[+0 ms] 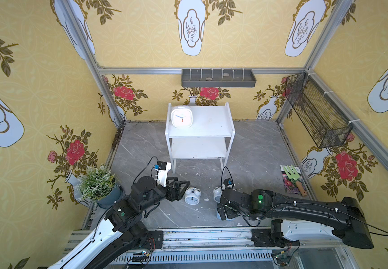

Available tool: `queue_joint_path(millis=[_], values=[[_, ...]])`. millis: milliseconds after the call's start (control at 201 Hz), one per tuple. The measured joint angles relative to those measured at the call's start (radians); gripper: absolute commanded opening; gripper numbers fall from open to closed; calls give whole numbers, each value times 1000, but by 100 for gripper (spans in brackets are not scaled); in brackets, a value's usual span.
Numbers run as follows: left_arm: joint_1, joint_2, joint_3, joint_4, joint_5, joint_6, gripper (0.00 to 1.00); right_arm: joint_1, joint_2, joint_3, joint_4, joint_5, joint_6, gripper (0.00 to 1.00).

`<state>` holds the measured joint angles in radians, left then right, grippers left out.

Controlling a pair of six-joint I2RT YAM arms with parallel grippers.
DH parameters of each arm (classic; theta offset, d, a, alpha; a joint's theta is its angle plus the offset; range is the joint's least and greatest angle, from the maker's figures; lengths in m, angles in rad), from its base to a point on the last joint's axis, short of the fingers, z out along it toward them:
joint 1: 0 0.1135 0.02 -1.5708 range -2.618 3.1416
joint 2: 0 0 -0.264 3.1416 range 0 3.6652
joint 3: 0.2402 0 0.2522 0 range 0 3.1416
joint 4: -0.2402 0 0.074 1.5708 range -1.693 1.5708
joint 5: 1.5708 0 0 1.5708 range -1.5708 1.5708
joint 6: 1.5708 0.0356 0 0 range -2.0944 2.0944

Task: Place the alarm clocks on the shelf by style
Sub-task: Pick up the alarm from the center of the board.

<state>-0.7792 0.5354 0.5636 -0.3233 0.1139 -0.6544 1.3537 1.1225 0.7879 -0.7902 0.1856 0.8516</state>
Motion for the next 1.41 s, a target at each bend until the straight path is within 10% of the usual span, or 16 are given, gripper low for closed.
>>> queue_joint_path(millis=[841,1105,1414], values=[[0,29,4,16,16,0,86,37,34,-33,67,-60,-60,94],[0,42,2,37,13,-1,86,48,34,-49,90,-72,-61,78],[0,61,-2,48,13,-1,85,80,31,-50,111,-68,-82,87]])
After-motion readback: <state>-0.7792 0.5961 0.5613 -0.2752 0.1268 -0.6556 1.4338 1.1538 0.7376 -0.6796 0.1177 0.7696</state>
